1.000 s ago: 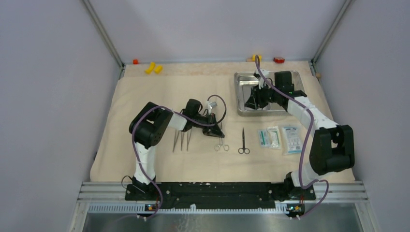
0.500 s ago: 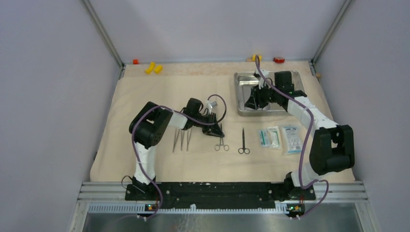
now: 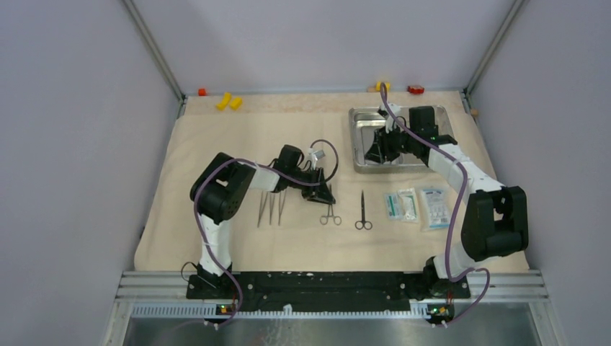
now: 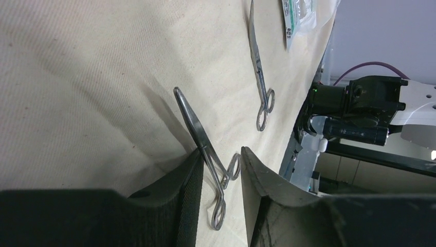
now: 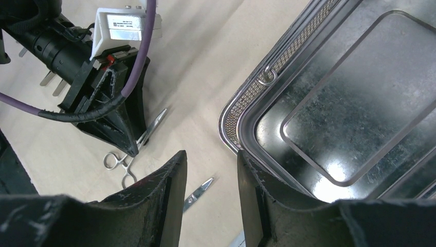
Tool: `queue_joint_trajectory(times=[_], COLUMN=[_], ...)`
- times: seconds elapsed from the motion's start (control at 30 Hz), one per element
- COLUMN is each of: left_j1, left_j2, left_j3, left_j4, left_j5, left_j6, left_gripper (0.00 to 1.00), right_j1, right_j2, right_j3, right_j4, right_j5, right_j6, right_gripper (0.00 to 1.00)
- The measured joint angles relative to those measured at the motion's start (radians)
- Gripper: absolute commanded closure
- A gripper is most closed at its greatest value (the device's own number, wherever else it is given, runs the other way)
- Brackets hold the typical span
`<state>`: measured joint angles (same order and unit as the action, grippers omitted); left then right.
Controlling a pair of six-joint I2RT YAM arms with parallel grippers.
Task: Open and lay out the surgical kit
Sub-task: Place the medical item in the surgical kit, then adjust the medical item at the center of the board.
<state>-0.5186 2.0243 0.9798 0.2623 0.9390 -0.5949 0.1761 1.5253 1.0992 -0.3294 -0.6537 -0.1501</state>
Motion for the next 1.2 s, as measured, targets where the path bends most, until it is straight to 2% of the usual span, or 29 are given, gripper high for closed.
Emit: queue_joint_trajectory(times=[0.37,0.63,0.93,1.2], left_j1=[-0.002,-0.008,-0.009,-0.009], left_j2=[-0.042,-0.108,-0.206,-0.269], left_j3=[-0.002,-0.022,-0.025,-0.025], left_j4=[-0.040,-0.095,-0.138,-0.145], left_j5=[-0.062,-0.153,-0.233,-0.256], left_j6=[0.036,0.085,0.159,0.203], left_gripper=[0.54,0.49,0.46,0.45], right_j1=[0.000,0.009,0.158,0.160], right_j2=[0.000,0.000,-0.015,0.125], right_j3=[0.000,-0.021,-0.131,-0.100], right_j4=[-0.003,-0.061,-0.145,-0.151], right_j5=[0.000,0.000,0.111,0.161], right_j6=[-0.019,-0.107,-0.235,-0.255], right_gripper=[0.60,0.60,0.58,0.55])
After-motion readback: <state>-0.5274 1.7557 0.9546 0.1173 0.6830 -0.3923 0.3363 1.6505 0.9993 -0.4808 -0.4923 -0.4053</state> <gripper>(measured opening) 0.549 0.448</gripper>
